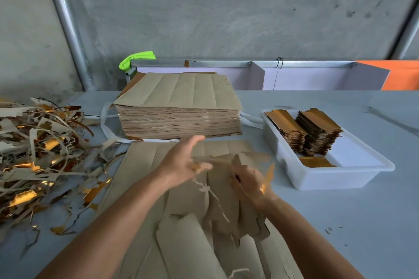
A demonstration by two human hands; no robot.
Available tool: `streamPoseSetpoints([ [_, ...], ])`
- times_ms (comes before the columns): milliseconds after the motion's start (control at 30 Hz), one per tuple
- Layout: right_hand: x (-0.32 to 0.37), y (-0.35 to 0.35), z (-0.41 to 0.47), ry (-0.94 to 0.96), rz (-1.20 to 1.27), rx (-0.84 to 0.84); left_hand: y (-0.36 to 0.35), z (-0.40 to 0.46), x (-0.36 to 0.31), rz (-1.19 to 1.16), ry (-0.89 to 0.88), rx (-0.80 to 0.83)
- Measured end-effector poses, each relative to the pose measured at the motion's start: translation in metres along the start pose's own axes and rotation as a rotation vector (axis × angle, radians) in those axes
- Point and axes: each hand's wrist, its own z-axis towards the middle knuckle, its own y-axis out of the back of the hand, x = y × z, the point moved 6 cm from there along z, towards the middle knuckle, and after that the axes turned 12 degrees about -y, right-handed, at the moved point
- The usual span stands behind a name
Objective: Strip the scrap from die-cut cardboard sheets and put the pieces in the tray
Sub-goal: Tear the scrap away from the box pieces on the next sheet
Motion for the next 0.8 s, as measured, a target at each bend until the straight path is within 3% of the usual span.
streamPoseSetpoints([
  [67,0.012,-0.002,-0.001,0.061,0.039,0.029,-0.013,0.007,-0.014,-0.035,-0.053,0.141],
  [133,0.017,-0.004,-0.002,0.115,0.05,0.015,-0.01,0.01,-0.02,0.006,-0.089,0.143],
  [233,0.012,0.002,-0.003,0.011,0.235,-0.088,0.001,0.012,-0.018,0.066,-0.11,0.027],
  [367,-0.016,-0.001,0.001,-0.241,0.709,-0.032,0.018,0.012,-0.006,-0.26,0.045,-0.315],
  [433,-0.031,0.0,0.001,-0.35,0.907,-0.065,0.031,0.012,0.003,-0.273,0.062,-0.446],
  [533,-0.042,0.01,0.004,-0.429,1.121,-0.141,0.042,0.009,0.007,0.106,-0.167,-0.396],
  [600,-0.048,0.017,0.007,-0.461,1.23,-0.183,0.049,0.002,0.011,0.266,-0.211,-0.415],
  [733,-0.058,0.021,0.009,-0.507,1.347,-0.272,0.059,0.005,0.026,0.161,-0.158,-0.483],
  [800,-0.059,0.016,0.009,-0.521,1.367,-0.283,0.054,0.01,0.031,0.037,0.009,-0.336],
])
